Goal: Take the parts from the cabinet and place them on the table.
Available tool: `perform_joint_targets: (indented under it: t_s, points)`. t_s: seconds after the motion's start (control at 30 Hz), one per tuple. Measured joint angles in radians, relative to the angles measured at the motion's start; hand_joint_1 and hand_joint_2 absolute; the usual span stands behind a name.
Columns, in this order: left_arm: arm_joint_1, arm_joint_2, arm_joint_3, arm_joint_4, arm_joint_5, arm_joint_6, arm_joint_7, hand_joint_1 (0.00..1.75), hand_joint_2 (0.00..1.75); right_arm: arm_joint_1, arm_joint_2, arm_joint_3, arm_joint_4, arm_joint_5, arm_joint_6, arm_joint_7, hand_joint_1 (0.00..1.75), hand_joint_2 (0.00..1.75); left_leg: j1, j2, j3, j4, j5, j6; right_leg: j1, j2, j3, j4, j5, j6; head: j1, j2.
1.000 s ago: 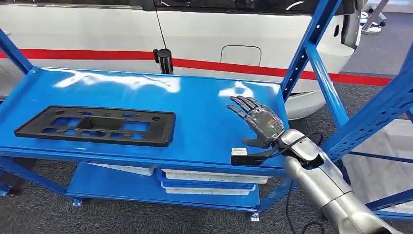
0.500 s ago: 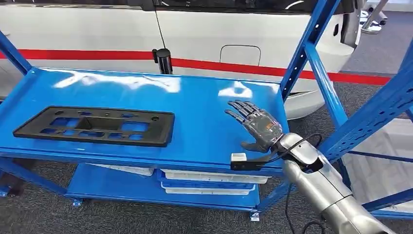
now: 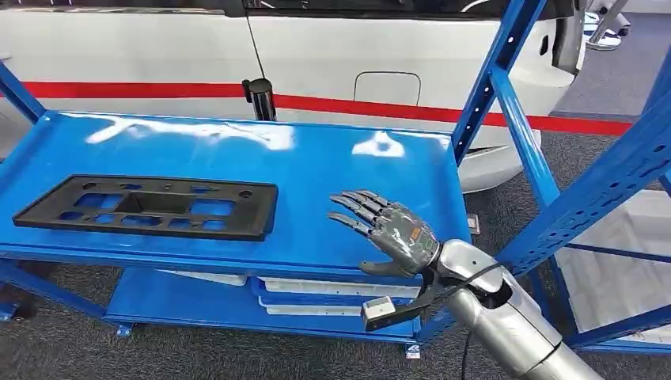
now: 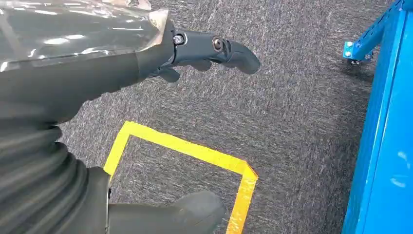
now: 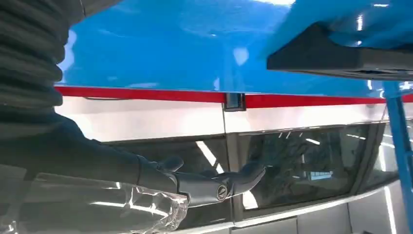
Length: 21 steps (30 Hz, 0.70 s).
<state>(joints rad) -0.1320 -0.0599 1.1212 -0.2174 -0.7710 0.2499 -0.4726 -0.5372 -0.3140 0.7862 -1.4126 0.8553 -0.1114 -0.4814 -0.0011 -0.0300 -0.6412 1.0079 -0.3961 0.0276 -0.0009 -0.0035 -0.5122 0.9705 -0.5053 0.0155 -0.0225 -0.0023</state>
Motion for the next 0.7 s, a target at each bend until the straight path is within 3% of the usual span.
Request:
perform_joint_targets:
  t_s: [0.33, 0.5, 0.7]
  points:
    - [-0.007, 0.0, -0.001, 0.0, -0.002, 0.0, 0.002, 0.0, 1.75, 0.004, -0.004, 0.028, -0.023, 0.003, 0.025, -0.008, 0.0, 1.75, 0.002, 0.002, 0.0, 0.0, -0.001, -0.001, 0.001, 0.001, 0.0, 0.0, 0.0, 0.0, 0.0, 0.0]
    - [-0.007, -0.001, -0.001, 0.0, 0.005, 0.002, 0.002, 0.0, 1.75, -0.011, 0.005, 0.061, -0.016, 0.073, 0.036, 0.053, 0.0, 1.75, 0.002, 0.002, 0.0, 0.0, -0.001, -0.001, 0.001, 0.001, 0.0, 0.0, 0.0, 0.0, 0.0, 0.0]
    - [-0.007, -0.001, -0.001, 0.0, 0.006, 0.002, -0.002, 0.0, 1.75, -0.03, 0.019, 0.089, -0.009, 0.095, 0.034, 0.078, 0.0, 1.75, 0.002, 0.002, 0.0, 0.0, -0.001, -0.001, 0.001, 0.001, 0.0, 0.0, 0.0, 0.0, 0.0, 0.0]
